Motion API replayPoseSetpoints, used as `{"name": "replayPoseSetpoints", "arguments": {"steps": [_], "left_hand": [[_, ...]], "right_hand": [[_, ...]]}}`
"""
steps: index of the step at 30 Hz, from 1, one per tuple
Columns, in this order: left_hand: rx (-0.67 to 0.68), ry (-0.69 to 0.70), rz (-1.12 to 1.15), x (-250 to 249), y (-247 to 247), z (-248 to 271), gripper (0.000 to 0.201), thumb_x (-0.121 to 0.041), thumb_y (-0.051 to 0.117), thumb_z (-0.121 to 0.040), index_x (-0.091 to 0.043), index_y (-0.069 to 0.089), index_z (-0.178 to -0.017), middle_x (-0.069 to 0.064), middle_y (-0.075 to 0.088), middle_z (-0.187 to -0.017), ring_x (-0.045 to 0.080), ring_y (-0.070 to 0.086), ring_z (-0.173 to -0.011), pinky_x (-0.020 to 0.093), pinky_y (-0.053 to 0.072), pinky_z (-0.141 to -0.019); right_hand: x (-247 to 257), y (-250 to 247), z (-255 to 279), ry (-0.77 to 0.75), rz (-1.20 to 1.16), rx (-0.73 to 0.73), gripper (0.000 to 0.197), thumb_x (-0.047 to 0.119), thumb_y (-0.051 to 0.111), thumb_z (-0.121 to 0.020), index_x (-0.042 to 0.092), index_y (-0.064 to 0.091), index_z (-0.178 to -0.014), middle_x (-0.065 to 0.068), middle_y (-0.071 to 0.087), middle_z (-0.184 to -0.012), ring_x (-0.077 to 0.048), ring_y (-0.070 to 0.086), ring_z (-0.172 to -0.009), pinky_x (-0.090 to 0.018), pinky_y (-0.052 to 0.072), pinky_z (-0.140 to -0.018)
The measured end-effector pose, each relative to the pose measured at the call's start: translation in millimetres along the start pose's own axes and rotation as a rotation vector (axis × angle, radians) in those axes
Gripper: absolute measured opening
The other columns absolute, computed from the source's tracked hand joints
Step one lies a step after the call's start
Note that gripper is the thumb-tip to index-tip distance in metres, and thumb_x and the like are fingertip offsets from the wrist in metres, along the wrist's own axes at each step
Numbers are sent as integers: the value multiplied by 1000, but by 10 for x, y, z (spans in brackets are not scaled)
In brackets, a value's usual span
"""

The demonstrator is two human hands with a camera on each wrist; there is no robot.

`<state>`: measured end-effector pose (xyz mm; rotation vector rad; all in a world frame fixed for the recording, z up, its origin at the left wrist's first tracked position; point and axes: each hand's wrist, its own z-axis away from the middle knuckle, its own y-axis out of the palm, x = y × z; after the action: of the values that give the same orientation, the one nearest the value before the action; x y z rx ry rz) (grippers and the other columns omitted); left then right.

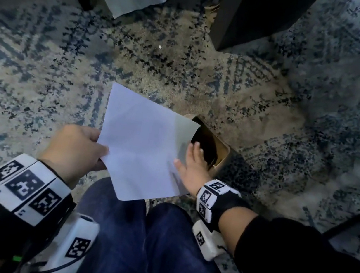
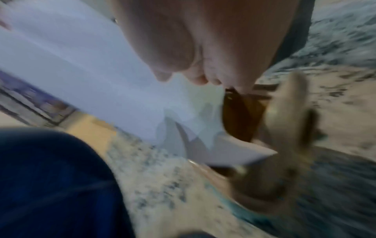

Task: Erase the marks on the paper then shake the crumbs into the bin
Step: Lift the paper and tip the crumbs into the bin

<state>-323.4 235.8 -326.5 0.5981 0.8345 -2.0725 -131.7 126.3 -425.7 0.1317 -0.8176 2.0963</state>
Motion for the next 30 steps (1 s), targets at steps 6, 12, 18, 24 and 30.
{"name": "replayPoseSetpoints", "arguments": {"steps": [6,12,18,24,30], "left_hand": [[80,12,20,-147,135,160,32,16,43,-78,-4,67,-84,-1,67,-53,3,55,-33,12,44,-34],[199,0,100,-234,34,302,36,16,41,-80,-10,66,-77,-1,72,-65,9,68,-55,16,53,-44],[270,23,32,-278,215,386,30,11,45,-73,-7,66,-83,27,68,-100,40,64,-94,53,55,-79],[308,19,71,-300,122,505,48,23,36,-77,-9,69,-65,24,71,-91,35,64,-82,39,54,-68],[389,1,112,-341,127,602,43,22,33,-80,-5,67,-82,19,73,-91,30,69,-86,39,56,-76]], "right_hand": [[435,217,323,-532,-204,69,63,36,33,-101,22,-5,-149,2,-10,-159,-8,-14,-143,-21,-6,-115],[-215,6,48,26,-188,-21,67,41,30,-101,12,-6,-151,-4,-15,-158,-18,-14,-145,-34,-4,-117],[544,122,476,-592,-295,-5,59,49,22,-95,34,-11,-142,14,-17,-153,-5,-20,-141,-30,-10,-116],[-43,5,137,-28,-263,-57,63,45,23,-101,23,-11,-149,3,-21,-156,-14,-20,-143,-41,-11,-115],[491,-6,262,-550,-318,-102,61,42,24,-101,26,-9,-150,11,-16,-157,-4,-18,-141,-31,-11,-117]]}}
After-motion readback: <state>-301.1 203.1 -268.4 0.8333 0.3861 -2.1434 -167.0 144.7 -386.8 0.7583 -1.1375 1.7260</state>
